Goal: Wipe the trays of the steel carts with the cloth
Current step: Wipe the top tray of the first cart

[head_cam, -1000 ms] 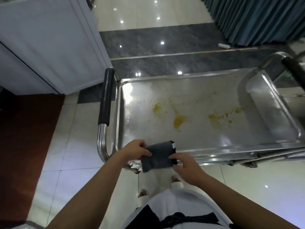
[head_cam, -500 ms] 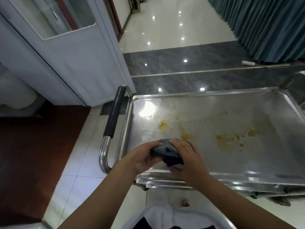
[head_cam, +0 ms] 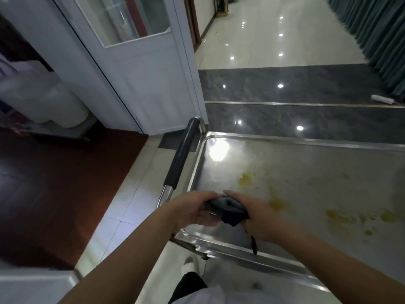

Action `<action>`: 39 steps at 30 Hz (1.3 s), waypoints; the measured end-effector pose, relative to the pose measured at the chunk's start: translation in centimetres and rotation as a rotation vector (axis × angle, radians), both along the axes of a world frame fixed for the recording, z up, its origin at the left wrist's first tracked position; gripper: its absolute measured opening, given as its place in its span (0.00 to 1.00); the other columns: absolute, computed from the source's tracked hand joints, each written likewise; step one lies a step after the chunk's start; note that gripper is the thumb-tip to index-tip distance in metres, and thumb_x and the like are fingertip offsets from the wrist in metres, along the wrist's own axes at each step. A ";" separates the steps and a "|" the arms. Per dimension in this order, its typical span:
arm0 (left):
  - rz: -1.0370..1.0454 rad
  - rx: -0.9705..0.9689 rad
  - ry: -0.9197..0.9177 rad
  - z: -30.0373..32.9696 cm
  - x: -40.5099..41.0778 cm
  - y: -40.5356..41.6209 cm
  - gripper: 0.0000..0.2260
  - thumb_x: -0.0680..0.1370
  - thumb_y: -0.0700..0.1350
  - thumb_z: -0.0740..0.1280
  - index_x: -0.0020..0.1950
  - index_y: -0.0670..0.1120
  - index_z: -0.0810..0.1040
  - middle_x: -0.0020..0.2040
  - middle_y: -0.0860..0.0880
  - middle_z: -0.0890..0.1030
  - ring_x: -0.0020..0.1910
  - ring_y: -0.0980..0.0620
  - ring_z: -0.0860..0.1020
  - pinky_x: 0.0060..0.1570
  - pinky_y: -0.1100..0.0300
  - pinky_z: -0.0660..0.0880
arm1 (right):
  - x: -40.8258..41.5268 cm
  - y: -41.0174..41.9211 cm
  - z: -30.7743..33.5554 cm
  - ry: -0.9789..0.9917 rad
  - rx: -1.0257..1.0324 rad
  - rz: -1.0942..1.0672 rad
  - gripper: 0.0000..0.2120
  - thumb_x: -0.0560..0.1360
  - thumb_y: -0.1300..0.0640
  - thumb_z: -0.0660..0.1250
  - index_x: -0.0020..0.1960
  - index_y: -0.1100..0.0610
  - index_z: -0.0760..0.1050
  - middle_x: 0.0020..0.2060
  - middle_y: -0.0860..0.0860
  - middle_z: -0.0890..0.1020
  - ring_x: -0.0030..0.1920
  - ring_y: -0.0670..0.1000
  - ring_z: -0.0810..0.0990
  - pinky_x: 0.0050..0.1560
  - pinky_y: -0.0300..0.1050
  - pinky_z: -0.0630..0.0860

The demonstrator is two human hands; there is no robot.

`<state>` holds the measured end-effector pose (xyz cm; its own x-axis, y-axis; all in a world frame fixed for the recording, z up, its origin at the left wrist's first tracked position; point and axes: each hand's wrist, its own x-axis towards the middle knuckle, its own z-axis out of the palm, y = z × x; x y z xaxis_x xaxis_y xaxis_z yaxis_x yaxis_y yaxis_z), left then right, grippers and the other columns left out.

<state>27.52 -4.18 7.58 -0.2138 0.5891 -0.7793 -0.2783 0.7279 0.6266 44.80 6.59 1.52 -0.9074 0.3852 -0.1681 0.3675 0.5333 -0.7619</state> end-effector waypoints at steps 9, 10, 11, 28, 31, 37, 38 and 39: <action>-0.361 0.333 1.102 -3.7 -14.7 4.9 0.25 0.80 0.54 0.64 0.76 0.49 0.66 0.73 0.48 0.70 0.72 0.47 0.68 0.71 0.46 0.67 | -7.9 0.5 -1.4 0.185 -1.167 -1.059 0.10 0.77 0.69 0.67 0.58 0.63 0.76 0.44 0.59 0.85 0.43 0.61 0.84 0.38 0.54 0.83; -0.419 0.281 1.126 -4.4 -16.0 6.2 0.30 0.80 0.56 0.63 0.79 0.48 0.59 0.78 0.46 0.62 0.77 0.45 0.60 0.75 0.44 0.61 | -9.1 1.2 -1.2 0.152 -1.130 -1.097 0.12 0.78 0.71 0.64 0.61 0.65 0.75 0.44 0.59 0.83 0.44 0.62 0.82 0.44 0.60 0.82; -0.465 0.221 1.122 -5.0 -16.8 7.3 0.33 0.81 0.56 0.62 0.81 0.46 0.52 0.81 0.46 0.54 0.79 0.44 0.53 0.78 0.45 0.55 | -10.2 1.9 -1.1 0.111 -1.076 -1.116 0.15 0.78 0.73 0.62 0.63 0.66 0.73 0.43 0.59 0.80 0.44 0.63 0.79 0.51 0.66 0.79; -0.273 0.372 1.128 -9.8 -16.9 8.6 0.34 0.81 0.47 0.61 0.82 0.46 0.46 0.82 0.48 0.51 0.80 0.51 0.53 0.77 0.58 0.52 | -25.0 16.9 -11.4 -0.402 0.463 -0.079 0.47 0.73 0.34 0.64 0.82 0.51 0.46 0.82 0.50 0.48 0.81 0.51 0.40 0.75 0.62 0.34; -0.269 0.369 1.143 -10.0 -16.9 8.6 0.34 0.81 0.47 0.61 0.82 0.48 0.45 0.82 0.49 0.50 0.79 0.52 0.56 0.72 0.65 0.52 | -25.8 17.4 -12.7 -0.369 0.445 -0.149 0.51 0.71 0.21 0.52 0.82 0.48 0.39 0.81 0.46 0.44 0.80 0.49 0.37 0.76 0.61 0.33; -0.259 0.340 1.197 -10.0 -17.1 8.7 0.34 0.81 0.45 0.62 0.82 0.48 0.47 0.82 0.50 0.51 0.76 0.51 0.63 0.70 0.63 0.61 | -28.4 15.0 -14.2 -0.368 0.567 -0.284 0.47 0.74 0.24 0.41 0.81 0.54 0.38 0.82 0.53 0.45 0.81 0.55 0.41 0.77 0.64 0.35; -0.267 0.336 1.199 -10.0 -17.2 8.7 0.34 0.81 0.45 0.62 0.82 0.48 0.47 0.82 0.49 0.51 0.76 0.51 0.62 0.70 0.62 0.61 | -28.8 14.5 -14.2 -0.361 0.558 -0.272 0.46 0.74 0.25 0.40 0.82 0.54 0.38 0.82 0.53 0.45 0.81 0.55 0.41 0.77 0.65 0.36; -0.273 0.331 1.199 -9.9 -17.2 8.8 0.34 0.81 0.45 0.62 0.82 0.47 0.47 0.82 0.49 0.52 0.77 0.50 0.62 0.71 0.61 0.61 | -29.0 13.8 -14.2 -0.360 0.560 -0.242 0.45 0.74 0.26 0.38 0.82 0.54 0.39 0.82 0.54 0.45 0.81 0.55 0.41 0.77 0.65 0.36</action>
